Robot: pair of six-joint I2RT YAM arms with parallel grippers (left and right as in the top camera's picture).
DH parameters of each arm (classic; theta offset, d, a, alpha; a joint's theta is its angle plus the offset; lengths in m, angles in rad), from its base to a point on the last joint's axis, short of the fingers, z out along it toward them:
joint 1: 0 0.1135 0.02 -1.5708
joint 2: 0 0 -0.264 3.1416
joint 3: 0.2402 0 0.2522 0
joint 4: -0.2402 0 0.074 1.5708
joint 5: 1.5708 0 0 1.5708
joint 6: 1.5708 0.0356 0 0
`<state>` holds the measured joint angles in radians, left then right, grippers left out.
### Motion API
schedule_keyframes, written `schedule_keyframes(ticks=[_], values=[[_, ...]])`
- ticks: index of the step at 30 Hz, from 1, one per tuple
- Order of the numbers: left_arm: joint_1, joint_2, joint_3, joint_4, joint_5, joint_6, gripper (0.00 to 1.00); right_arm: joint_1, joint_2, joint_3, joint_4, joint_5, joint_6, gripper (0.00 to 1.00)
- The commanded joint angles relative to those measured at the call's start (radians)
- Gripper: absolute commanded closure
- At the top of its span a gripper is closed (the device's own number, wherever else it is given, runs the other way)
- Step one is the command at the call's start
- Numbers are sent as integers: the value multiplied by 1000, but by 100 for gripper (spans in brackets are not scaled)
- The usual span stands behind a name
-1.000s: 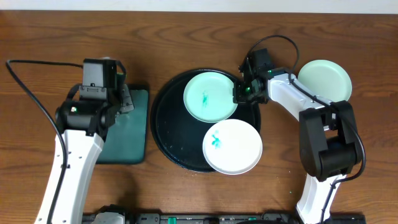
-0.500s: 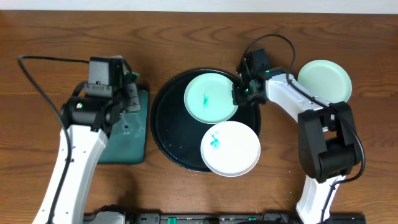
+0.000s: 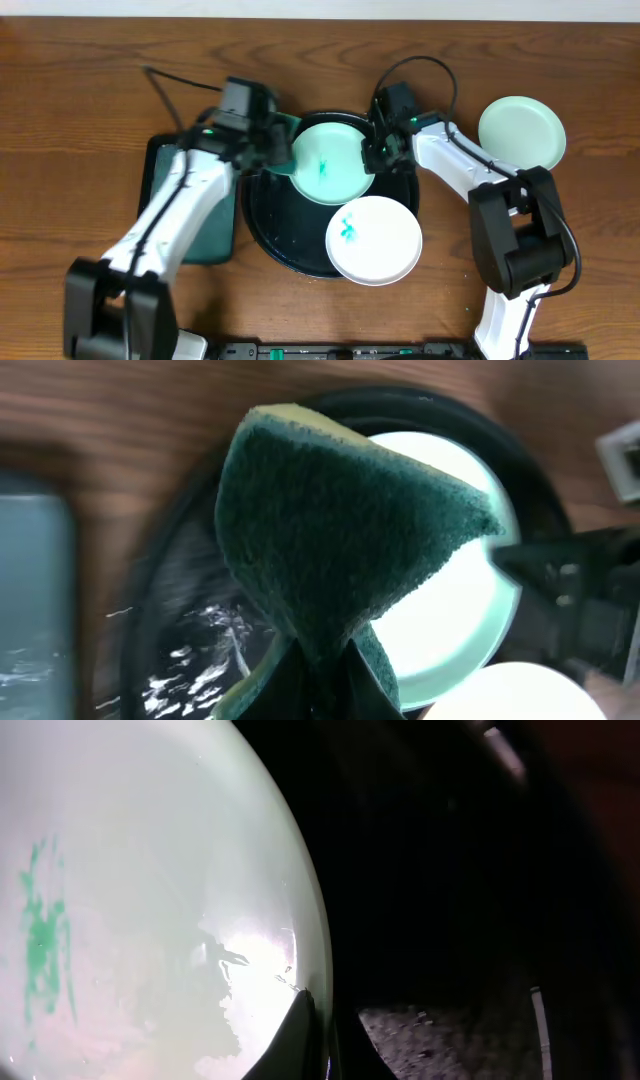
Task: Clean dirty plates on tray and stack at the side
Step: 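Grasp the green sponge with the left gripper and lift it from the water, then scrub the pale green plate on the tray with the held sponge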
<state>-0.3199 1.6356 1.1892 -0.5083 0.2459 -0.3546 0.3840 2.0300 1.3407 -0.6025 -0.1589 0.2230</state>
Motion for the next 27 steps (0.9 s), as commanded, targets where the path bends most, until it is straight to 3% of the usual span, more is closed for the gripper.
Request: schedule_keyframes(ticks=[1, 13, 27], values=[[-26, 43, 6, 27, -21, -105, 93, 43, 5, -13, -24, -36, -12, 99], [-56, 306, 6, 74, 7, -249, 92, 46, 5, -13, -26, -36, -11, 99], [-143, 396, 6, 172, 444, -253, 93, 46, 5, -13, -26, -36, -10, 99]])
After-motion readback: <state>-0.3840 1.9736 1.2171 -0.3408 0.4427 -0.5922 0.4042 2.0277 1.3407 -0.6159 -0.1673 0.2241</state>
